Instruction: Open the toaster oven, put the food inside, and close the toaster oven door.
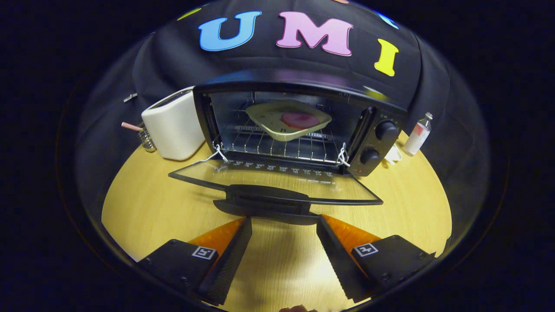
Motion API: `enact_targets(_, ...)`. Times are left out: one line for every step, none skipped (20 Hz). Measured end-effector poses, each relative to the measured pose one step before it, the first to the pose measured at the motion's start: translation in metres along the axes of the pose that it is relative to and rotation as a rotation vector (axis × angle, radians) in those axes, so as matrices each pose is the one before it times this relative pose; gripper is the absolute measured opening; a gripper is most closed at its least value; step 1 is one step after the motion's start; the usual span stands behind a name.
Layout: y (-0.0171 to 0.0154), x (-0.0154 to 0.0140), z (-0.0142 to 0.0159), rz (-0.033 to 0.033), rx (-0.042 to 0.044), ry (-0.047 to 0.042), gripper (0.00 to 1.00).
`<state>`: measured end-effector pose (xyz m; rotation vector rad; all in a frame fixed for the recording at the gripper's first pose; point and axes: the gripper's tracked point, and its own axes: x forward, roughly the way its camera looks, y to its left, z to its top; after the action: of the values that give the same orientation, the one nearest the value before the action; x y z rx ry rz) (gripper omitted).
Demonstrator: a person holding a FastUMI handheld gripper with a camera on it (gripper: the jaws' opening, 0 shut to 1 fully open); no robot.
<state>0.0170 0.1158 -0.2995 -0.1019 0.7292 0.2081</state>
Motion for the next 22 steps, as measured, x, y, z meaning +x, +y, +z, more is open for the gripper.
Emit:
enact_targets(-0.00074, -0.00331, 0.01099, 0.00365, 0.00456, -0.02531, 0.99)
enact_targets(-0.00146, -0.00321, 0.01030, 0.00180, 0.00814, -0.02586, 0.98)
enact_targets(-0.00067, -0.00244, 0.01312, -0.00010, 0.01031, -0.03478, 0.98)
enact_targets(-0.00236, -0.00005, 0.01411, -0.00480, 0.01151, -0.02825, 0.98)
enact_targets(-0.00427, -0.00084, 0.01060, -0.01126, 0.01257, -0.01099, 0.98)
enact_targets(-0.00211, -0.00408, 0.00933, -0.00374, 0.01767, -0.01692, 0.99)
enact_targets(-0.00110, -0.00446, 0.01329, 0.00024, 0.01892, -0.02944, 1.00)
enact_targets(-0.00236, -0.00642, 0.01512, -0.00097, 0.01544, -0.03633, 1.00)
enact_targets(-0.00345, -0.00704, 0.01577, -0.00316, 0.01019, -0.04007, 1.00)
enact_targets(-0.00397, -0.00573, 0.01535, -0.00223, 0.00707, -0.03881, 1.00)
enact_targets(-0.00338, -0.00763, 0.01512, -0.00094, 0.00374, -0.03864, 1.00)
enact_targets(-0.00587, -0.01074, 0.01461, -0.00238, -0.00263, -0.04066, 1.00)
enact_targets(-0.00717, -0.00836, 0.01555, -0.00625, -0.00515, -0.03956, 1.00)
enact_targets(-0.00831, -0.00841, 0.01468, -0.00937, -0.00537, -0.04146, 1.00)
enact_targets(-0.00905, -0.00853, 0.01591, -0.00923, -0.00367, -0.04043, 1.00)
enact_targets(-0.00995, -0.00745, 0.01419, -0.01017, -0.00061, -0.03345, 1.00)
enact_targets(-0.01167, -0.00643, 0.01316, -0.01448, 0.00210, -0.03026, 0.99)
enact_targets(-0.00937, -0.00808, 0.01100, -0.00827, 0.00722, -0.02568, 0.99)
enact_targets(-0.00878, -0.00636, 0.01035, -0.00334, 0.00560, -0.02415, 0.99)
enact_targets(-0.00998, -0.00732, 0.00777, -0.00029, 0.00180, -0.01765, 0.99)
enact_targets(-0.00915, -0.00762, 0.00616, -0.00144, 0.00317, -0.01312, 0.99)
enact_targets(-0.01134, -0.00881, 0.00342, -0.00920, 0.00258, -0.00605, 0.99)
